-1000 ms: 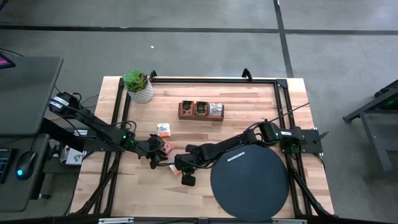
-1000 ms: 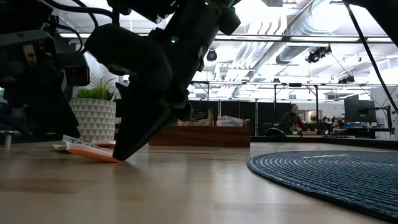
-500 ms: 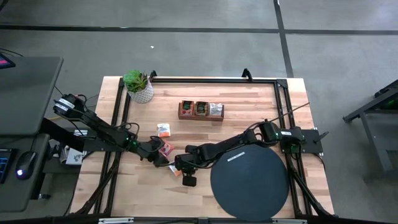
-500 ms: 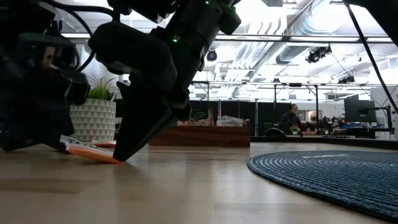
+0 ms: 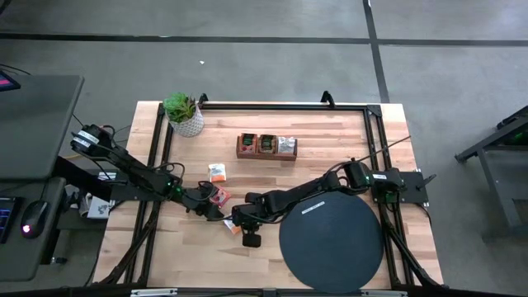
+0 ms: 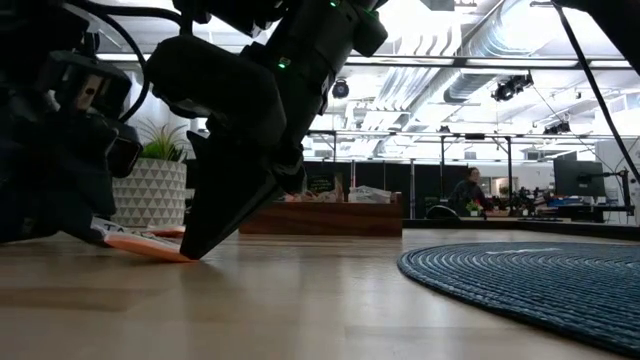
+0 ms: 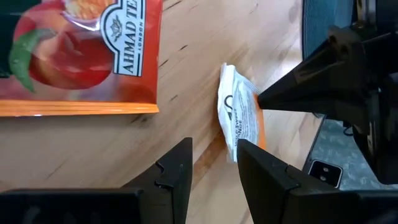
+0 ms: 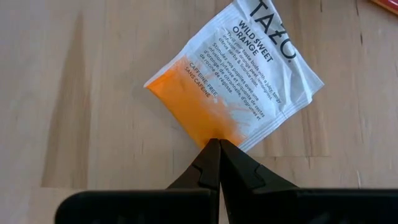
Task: Pick & Place Tea
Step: Put the white orange tea sachet into the right section of the wooden organizer
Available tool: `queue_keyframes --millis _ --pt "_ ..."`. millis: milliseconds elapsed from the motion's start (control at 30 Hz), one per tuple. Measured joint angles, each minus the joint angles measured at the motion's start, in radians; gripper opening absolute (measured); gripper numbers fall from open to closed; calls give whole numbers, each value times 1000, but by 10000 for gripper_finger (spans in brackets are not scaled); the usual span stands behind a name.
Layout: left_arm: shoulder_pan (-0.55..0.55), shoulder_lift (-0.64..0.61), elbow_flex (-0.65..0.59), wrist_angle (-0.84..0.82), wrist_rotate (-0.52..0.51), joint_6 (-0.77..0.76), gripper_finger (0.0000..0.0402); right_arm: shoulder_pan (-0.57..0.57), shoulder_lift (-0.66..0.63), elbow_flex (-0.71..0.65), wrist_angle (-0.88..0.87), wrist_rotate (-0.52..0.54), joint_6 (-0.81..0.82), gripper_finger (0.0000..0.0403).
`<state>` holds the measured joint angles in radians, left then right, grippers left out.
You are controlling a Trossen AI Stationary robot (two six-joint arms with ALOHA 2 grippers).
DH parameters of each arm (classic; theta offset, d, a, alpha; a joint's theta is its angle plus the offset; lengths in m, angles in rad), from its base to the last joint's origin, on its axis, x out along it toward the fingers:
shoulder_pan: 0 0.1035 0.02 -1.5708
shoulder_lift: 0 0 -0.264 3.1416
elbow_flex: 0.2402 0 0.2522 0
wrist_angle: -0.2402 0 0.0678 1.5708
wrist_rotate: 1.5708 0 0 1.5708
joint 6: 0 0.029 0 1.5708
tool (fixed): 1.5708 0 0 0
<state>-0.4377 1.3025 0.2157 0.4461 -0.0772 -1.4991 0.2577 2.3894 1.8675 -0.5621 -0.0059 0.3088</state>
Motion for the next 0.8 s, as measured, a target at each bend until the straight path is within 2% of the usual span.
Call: queue_keyframes --millis 133,567,800 --pt "9 22 2 16 4 -12 124 0 0 0 1 0 -4 0" --pt "106 31 0 41 174 2 124 0 1 0 6 2 -23 0" --pt "106 31 0 34 173 1 124 -2 1 0 10 7 -24 0"
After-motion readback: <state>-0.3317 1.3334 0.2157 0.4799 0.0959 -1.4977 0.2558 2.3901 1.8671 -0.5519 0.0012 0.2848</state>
